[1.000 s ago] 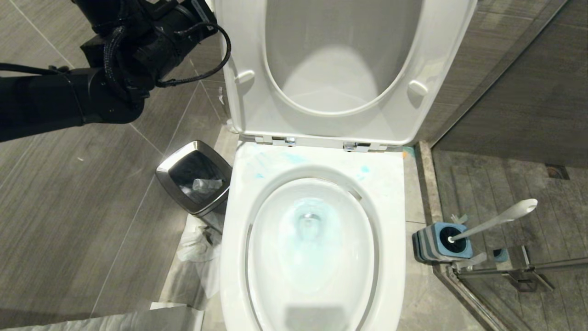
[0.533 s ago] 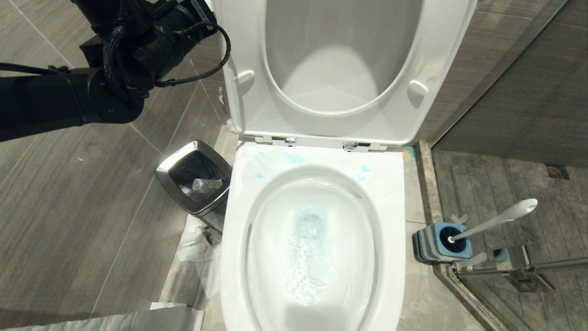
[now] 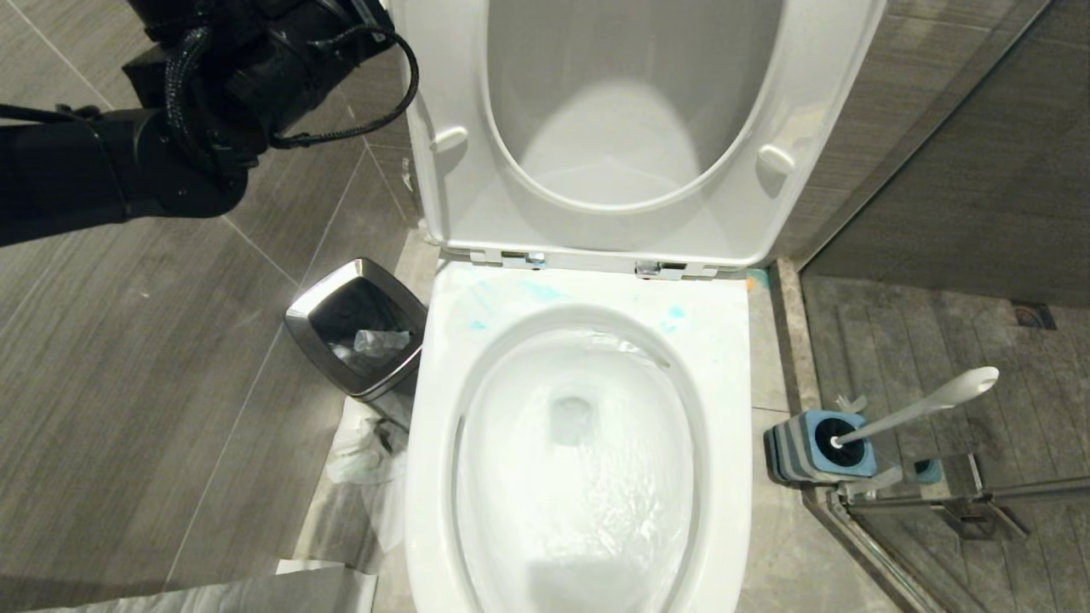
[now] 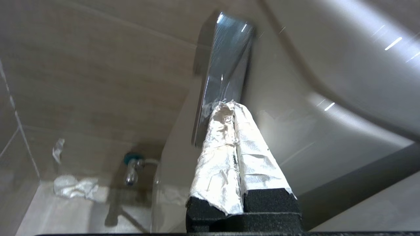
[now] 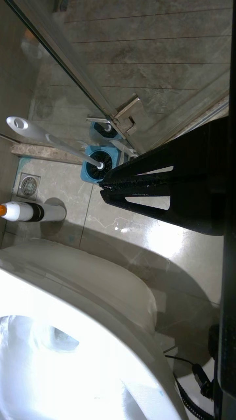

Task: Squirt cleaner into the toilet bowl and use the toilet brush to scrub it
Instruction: Flush the toilet

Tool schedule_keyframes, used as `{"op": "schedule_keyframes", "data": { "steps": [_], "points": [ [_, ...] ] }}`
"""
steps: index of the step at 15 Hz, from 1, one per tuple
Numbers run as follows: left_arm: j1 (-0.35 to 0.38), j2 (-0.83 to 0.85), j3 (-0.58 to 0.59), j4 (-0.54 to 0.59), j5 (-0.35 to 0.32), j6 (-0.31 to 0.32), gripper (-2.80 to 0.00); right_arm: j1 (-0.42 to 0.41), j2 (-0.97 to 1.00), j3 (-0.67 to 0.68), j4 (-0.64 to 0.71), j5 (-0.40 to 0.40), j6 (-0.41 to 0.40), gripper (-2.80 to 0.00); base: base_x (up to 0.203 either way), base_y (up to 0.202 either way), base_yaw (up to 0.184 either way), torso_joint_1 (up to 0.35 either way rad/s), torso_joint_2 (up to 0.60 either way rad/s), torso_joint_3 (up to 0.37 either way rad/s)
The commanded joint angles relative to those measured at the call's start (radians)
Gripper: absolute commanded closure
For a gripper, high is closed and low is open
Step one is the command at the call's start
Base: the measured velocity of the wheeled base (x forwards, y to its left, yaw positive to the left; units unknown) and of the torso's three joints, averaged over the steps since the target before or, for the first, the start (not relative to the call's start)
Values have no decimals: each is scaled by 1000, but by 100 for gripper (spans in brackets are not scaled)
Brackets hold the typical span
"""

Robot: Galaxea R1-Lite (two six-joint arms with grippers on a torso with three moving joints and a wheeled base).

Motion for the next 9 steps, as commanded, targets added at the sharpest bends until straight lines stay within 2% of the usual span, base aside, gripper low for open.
{"op": "schedule_keyframes", "data": {
  "steps": [1, 7, 9],
  "points": [
    [5, -61, 0, -16, 4, 1, 0, 0, 1, 25, -1, 0, 0, 0, 0, 0, 0, 0, 0, 0],
    [5, -188, 11, -15, 41, 13, 0, 0, 1, 25, -1, 1, 0, 0, 0, 0, 0, 0, 0, 0],
    [23, -239, 19, -11, 32, 10, 0, 0, 1, 25, -1, 1, 0, 0, 0, 0, 0, 0, 0, 0]
  ]
}}
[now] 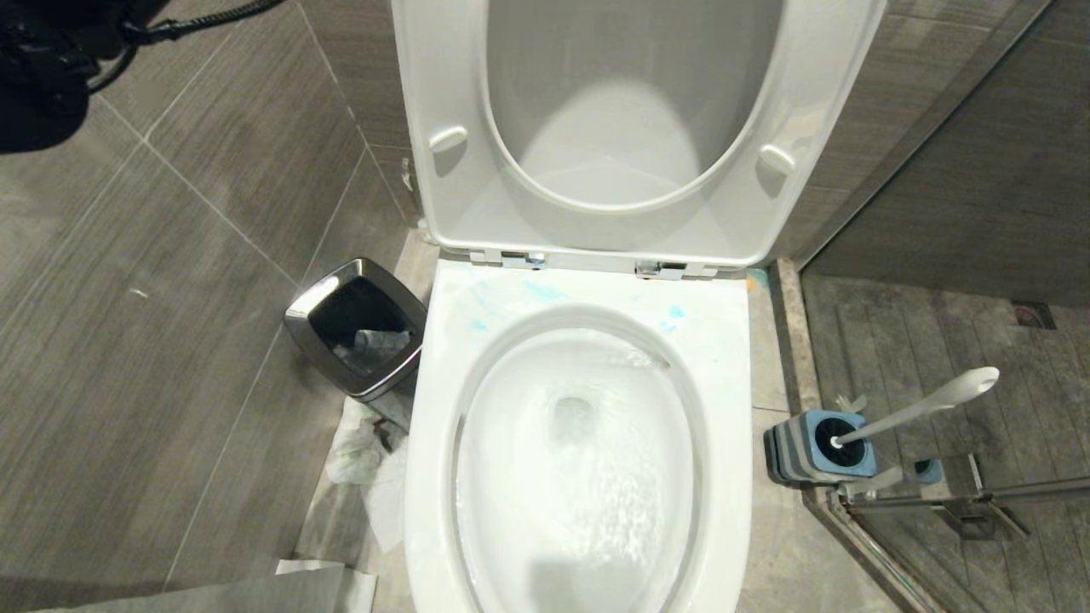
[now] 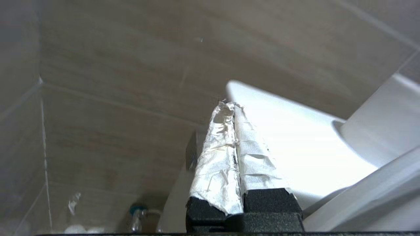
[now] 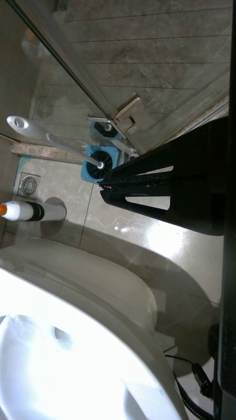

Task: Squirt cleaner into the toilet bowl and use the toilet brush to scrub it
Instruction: Flush the toilet, then close the toilet lid

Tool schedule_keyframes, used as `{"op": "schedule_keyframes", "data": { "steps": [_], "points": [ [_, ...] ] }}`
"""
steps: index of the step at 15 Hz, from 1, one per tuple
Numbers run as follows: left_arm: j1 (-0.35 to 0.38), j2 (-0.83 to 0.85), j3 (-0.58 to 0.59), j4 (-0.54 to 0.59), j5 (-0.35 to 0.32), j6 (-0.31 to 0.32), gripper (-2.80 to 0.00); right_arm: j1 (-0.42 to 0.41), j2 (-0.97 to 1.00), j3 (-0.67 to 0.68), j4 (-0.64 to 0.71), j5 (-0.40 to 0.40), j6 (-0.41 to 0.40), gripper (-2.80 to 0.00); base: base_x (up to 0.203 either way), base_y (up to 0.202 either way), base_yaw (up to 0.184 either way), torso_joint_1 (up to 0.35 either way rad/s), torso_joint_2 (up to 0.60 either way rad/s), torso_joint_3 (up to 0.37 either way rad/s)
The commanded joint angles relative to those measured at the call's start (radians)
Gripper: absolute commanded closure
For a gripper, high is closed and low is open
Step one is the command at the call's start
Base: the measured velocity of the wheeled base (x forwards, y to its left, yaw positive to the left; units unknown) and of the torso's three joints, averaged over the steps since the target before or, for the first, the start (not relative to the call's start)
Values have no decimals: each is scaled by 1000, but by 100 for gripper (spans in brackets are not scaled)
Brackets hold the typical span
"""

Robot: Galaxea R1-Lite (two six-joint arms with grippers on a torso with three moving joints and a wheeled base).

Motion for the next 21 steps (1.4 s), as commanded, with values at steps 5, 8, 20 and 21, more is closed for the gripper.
{"op": "schedule_keyframes", "data": {
  "steps": [5, 8, 20, 21],
  "points": [
    [44, -217, 170, 36, -301, 3, 0, 0, 1, 25, 0, -1, 0, 0, 0, 0, 0, 0, 0, 0],
    [44, -324, 271, 154, -501, -3, 0, 0, 1, 25, 0, 0, 0, 0, 0, 0, 0, 0, 0, 0],
    [-15, 32, -13, 22, -511, 69, 0, 0, 1, 25, 0, -1, 0, 0, 0, 0, 0, 0, 0, 0],
    [-27, 43, -13, 1, -510, 71, 0, 0, 1, 25, 0, 0, 0, 0, 0, 0, 0, 0, 0, 0]
  ]
}}
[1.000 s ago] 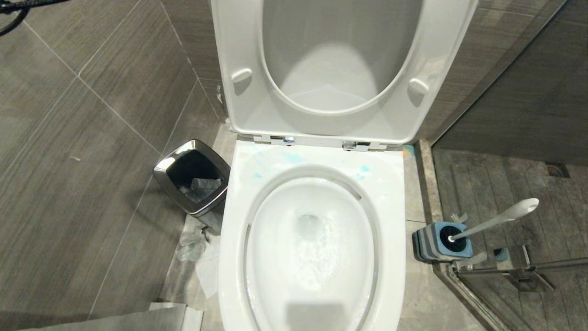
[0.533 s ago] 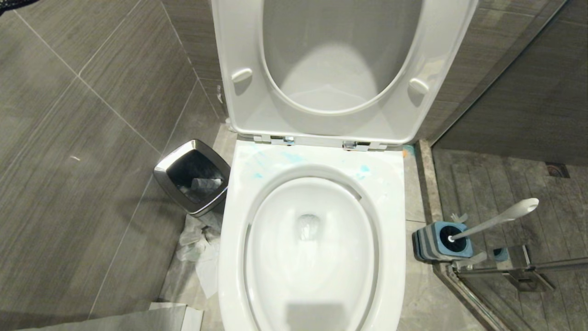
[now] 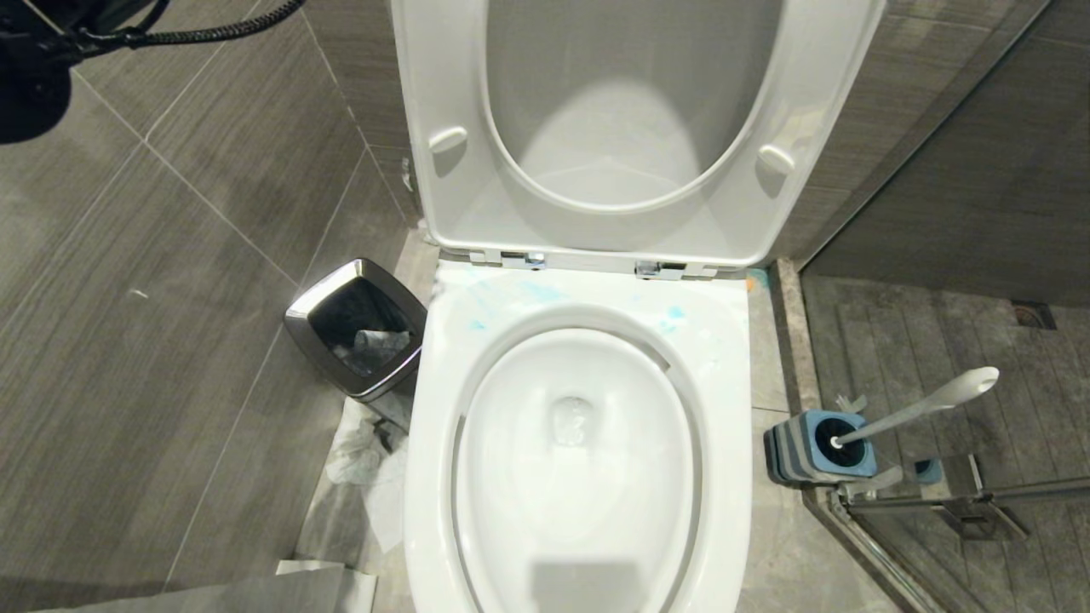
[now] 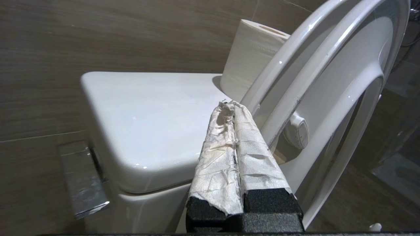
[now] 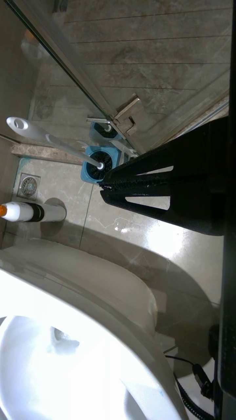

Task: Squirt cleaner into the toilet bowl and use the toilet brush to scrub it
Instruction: Close the toilet lid

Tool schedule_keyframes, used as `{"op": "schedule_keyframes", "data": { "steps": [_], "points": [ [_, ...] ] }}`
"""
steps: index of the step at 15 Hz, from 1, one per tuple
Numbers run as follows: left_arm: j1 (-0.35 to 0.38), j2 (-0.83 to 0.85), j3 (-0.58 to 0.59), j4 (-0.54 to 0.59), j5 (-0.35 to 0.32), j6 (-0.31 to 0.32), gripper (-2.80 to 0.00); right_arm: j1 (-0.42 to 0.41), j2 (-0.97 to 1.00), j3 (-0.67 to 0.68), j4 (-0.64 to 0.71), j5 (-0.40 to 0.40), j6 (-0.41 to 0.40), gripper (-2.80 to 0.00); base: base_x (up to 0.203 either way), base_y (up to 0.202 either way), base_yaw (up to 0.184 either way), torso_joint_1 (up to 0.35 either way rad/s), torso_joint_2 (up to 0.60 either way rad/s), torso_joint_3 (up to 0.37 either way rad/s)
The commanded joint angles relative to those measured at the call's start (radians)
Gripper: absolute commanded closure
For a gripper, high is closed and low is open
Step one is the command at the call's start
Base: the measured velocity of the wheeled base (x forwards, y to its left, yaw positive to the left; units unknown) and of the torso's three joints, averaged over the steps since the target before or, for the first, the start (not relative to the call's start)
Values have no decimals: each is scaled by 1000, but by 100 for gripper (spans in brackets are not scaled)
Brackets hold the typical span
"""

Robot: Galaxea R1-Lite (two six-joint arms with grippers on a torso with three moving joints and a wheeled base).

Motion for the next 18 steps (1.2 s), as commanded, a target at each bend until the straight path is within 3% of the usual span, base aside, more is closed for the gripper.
{"op": "schedule_keyframes", "data": {
  "steps": [1, 4, 11, 16, 18],
  "points": [
    [-29, 49, -2, -18, -1, -1, 0, 0, 1, 25, -1, 1, -1, 0, 0, 0, 0, 0, 0, 0],
    [-63, 58, -2, -21, 55, 1, 0, 0, 1, 25, -1, 0, -1, 0, 0, 0, 0, 0, 0, 0],
    [-65, 78, -2, -61, 156, 2, 0, 0, 1, 25, -1, 1, -1, 0, 0, 0, 0, 0, 0, 0],
    [-64, 82, -2, -68, 147, -1, 0, 0, 1, 25, -1, 1, -1, 0, 0, 0, 0, 0, 0, 0],
    [-62, 78, 6, -68, 51, -2, 0, 0, 1, 25, -1, 1, -1, 0, 0, 0, 0, 0, 0, 0]
  ]
}}
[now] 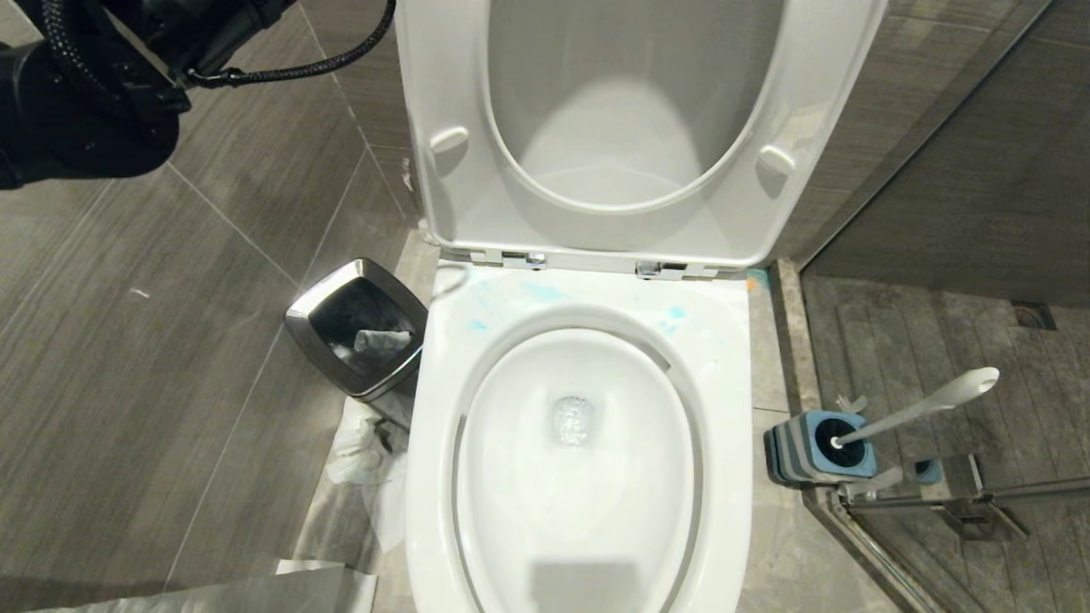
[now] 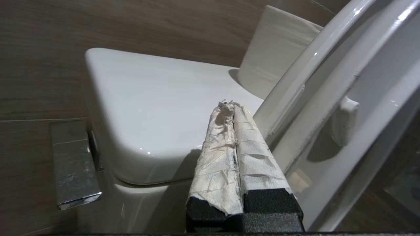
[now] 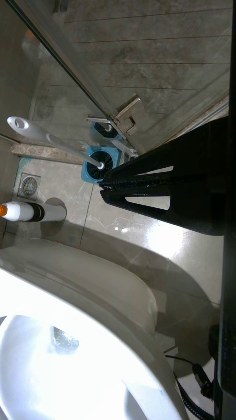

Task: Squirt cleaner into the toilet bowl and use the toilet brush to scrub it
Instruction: Close the toilet lid

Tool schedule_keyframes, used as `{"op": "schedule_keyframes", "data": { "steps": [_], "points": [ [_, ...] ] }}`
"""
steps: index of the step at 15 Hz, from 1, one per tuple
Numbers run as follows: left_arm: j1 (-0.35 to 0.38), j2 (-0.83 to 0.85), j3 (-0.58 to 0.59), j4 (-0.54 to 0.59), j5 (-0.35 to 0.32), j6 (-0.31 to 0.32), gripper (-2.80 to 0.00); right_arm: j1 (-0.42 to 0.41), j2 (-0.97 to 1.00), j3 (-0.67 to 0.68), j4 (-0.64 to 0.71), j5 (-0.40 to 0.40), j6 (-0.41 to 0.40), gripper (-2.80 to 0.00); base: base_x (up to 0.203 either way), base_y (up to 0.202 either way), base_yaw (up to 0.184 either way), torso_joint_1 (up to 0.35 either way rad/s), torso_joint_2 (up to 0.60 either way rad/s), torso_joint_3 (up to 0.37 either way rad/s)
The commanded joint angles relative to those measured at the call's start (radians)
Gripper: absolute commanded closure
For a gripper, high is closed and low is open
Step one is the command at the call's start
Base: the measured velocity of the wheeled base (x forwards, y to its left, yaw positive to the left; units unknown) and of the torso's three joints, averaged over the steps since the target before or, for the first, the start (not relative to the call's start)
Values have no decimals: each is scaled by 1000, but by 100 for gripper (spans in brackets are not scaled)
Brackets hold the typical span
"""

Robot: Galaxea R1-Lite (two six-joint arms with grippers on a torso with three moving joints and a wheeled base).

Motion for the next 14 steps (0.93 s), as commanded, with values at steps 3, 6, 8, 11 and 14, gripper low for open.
{"op": "schedule_keyframes", "data": {
  "steps": [3, 6, 8, 11, 14],
  "points": [
    [13, -32, 32, -1, -238, -16, 0, 0, 1, 25, -1, 0, 0, 0, 0, 0, 0, 0, 0, 0],
    [14, -53, 87, -3, -318, -49, 0, 0, 1, 25, -1, 1, 0, 0, 0, 0, 0, 0, 0, 0],
    [16, -71, 113, -5, -323, -52, 0, 0, 1, 25, -1, 0, 0, 0, 0, 0, 0, 0, 0, 0],
    [39, -116, 198, -4, -340, -57, 0, 0, 1, 25, -1, 1, 0, 0, 0, 0, 0, 0, 0, 0],
    [82, -213, 338, 2, -389, -66, 0, 0, 1, 25, -1, 1, 0, 0, 0, 0, 0, 0, 0, 0]
  ]
}}
